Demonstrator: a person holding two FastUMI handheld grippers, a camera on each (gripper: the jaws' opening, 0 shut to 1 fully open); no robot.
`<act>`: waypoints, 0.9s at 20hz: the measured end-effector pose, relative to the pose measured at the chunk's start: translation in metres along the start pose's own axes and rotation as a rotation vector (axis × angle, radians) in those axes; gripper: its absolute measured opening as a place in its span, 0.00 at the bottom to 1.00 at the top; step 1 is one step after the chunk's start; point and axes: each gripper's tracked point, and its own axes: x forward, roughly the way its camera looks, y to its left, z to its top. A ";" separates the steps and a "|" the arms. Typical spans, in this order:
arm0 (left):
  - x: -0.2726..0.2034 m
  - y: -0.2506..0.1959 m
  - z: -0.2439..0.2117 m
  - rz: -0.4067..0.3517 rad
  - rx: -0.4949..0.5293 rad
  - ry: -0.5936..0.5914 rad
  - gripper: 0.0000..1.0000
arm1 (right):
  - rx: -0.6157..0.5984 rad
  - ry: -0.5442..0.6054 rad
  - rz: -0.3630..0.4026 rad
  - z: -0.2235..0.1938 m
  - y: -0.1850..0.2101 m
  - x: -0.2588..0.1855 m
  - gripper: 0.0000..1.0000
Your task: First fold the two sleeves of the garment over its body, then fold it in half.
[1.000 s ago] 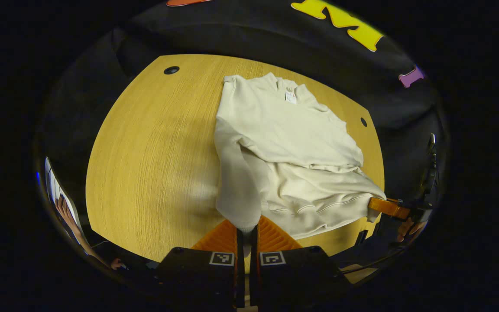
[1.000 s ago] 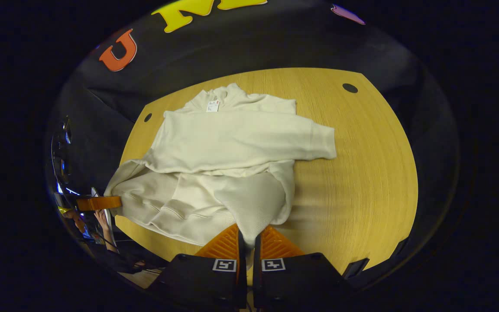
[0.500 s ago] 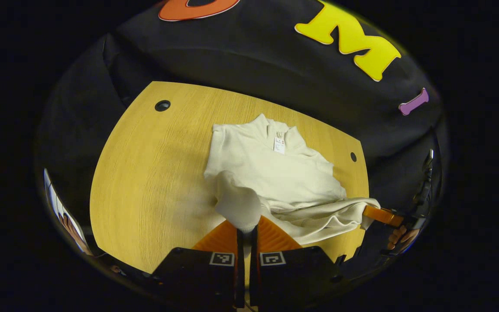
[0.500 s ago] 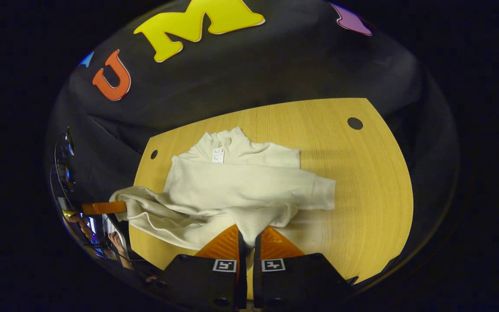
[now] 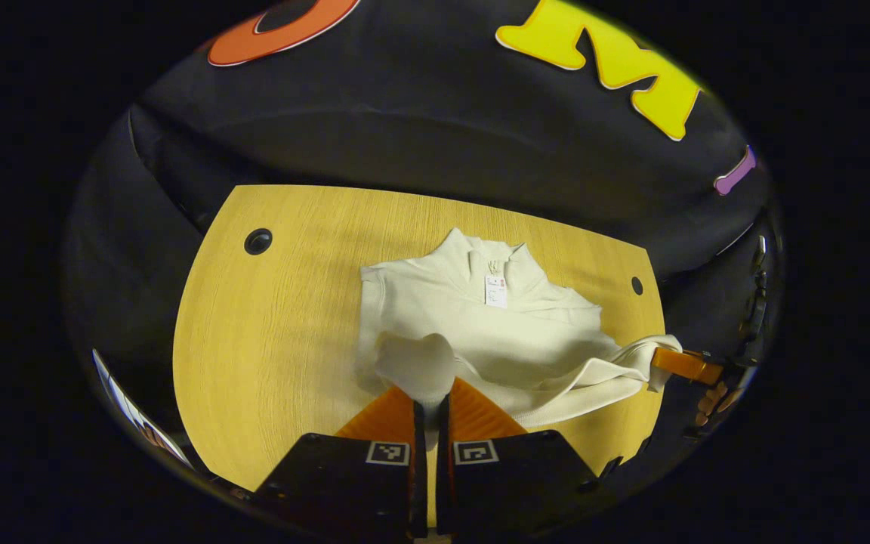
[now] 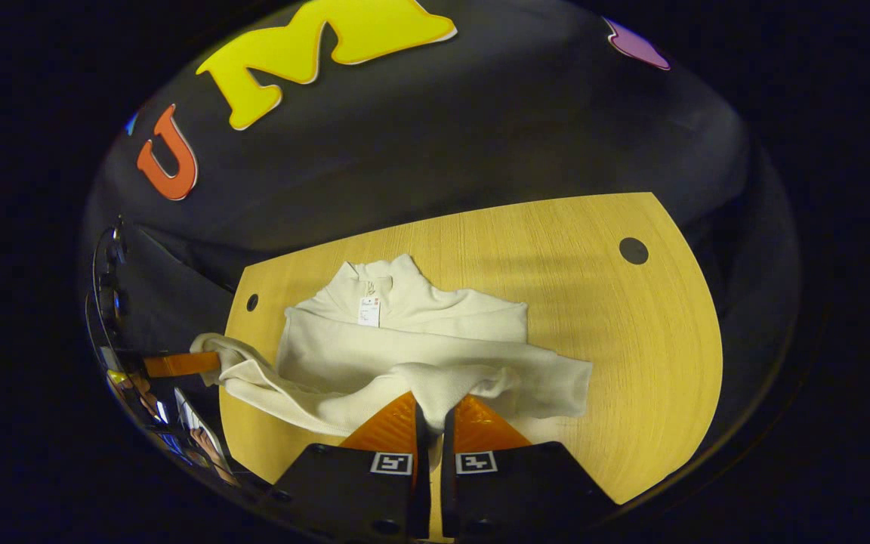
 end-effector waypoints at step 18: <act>0.145 0.013 0.032 0.033 0.063 0.076 0.12 | 0.018 0.001 -0.116 0.042 -0.016 0.100 0.12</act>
